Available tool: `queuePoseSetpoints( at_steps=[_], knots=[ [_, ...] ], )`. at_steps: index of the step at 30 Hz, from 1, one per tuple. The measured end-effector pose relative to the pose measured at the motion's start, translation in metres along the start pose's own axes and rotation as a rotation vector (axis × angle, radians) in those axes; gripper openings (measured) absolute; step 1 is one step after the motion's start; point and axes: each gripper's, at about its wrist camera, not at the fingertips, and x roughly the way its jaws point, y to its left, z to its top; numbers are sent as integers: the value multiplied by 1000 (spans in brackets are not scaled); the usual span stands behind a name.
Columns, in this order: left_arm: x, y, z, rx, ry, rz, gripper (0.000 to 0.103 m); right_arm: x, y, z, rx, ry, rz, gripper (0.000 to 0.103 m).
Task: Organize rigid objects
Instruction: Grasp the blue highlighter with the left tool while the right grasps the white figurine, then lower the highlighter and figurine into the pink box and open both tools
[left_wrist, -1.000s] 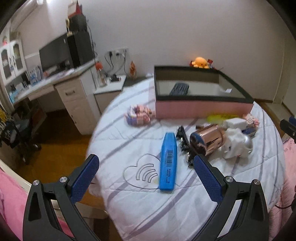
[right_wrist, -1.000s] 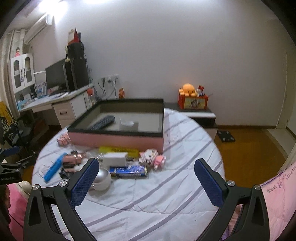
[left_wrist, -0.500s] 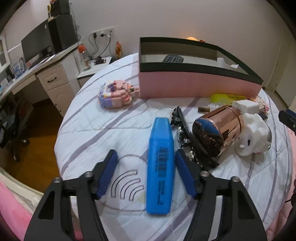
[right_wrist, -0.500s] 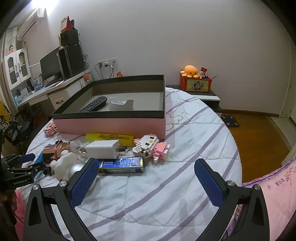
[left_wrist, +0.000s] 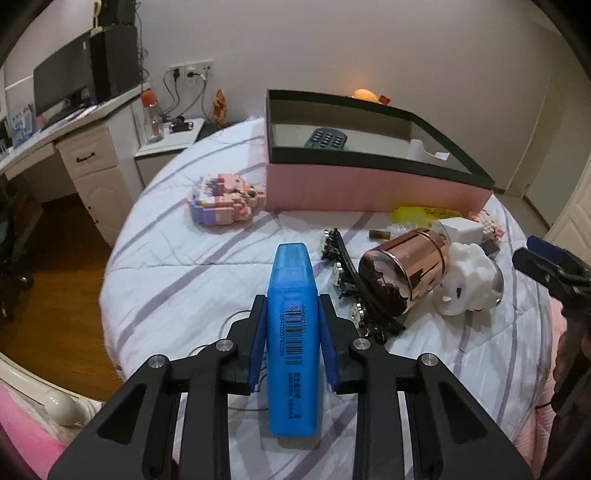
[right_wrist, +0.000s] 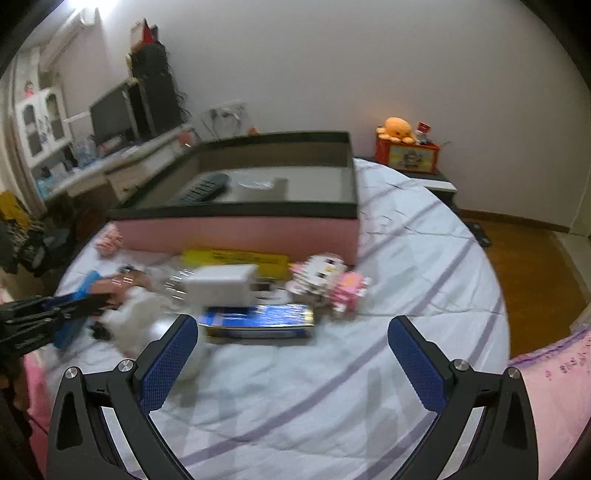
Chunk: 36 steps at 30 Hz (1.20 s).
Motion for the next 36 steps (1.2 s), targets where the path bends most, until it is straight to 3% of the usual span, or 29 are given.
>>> queuePoseSetpoints(
  at_steps=[10, 19, 21, 22, 24, 32, 36],
  knots=[
    [-27, -2, -6, 19, -23, 3, 27, 9, 57, -7, -33, 16, 44, 103],
    [-35, -3, -12, 24, -28, -4, 27, 40, 71, -10, -12, 90, -13, 103],
    [-33, -5, -13, 23, -27, -12, 27, 43, 67, -11, 2, 98, 12, 91],
    [-32, -6, -13, 22, -21, -15, 27, 45, 64, -12, 13, 112, 34, 80],
    [-34, -8, -13, 24, -30, -20, 27, 43, 61, -14, 10, 115, 54, 74],
    [-49, -26, -4, 54, -75, -32, 27, 13, 59, -10, -31, 44, 45, 74],
    [-72, -34, 7, 46, -155, -11, 26, -17, 61, 3, -55, -38, 28, 74]
  ],
)
